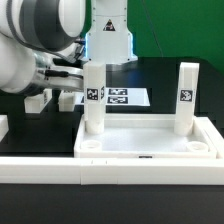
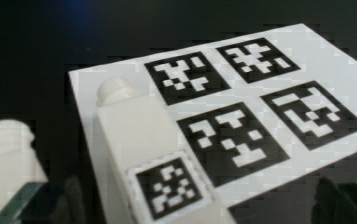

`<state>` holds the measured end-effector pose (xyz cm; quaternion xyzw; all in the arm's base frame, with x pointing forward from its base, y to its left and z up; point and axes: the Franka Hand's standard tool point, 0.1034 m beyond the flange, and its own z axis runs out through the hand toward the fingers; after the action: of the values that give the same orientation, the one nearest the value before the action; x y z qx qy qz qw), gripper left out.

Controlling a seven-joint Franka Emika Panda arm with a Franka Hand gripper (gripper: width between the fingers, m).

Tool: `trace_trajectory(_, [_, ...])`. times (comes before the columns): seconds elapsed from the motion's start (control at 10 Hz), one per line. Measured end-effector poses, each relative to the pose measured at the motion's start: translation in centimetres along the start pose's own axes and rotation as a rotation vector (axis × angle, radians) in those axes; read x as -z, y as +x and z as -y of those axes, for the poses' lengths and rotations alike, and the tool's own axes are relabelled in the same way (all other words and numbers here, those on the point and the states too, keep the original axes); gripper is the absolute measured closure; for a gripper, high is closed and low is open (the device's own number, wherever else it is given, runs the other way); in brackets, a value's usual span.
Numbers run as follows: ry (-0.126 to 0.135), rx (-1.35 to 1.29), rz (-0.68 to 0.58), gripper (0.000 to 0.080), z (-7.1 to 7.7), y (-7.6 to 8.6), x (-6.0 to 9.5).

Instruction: Assemble desk

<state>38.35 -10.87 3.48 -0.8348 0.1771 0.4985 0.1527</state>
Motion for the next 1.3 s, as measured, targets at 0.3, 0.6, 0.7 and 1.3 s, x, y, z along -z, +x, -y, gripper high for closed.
trace_trajectory(0.3, [-0.012, 0.008, -0.004, 0.015, -0.2, 0.0, 0.1])
trace_trajectory(0.6, [-0.01, -0.002, -0.006, 0.015, -0.4, 0.2, -0.1])
trace_trajectory(0.7, [-0.014, -0.018, -0.013, 0.015, -0.5, 0.4, -0.6])
trace_trajectory(1.3, [-0.031, -0.063, -0.032, 0.015, -0.5, 1.5, -2.2])
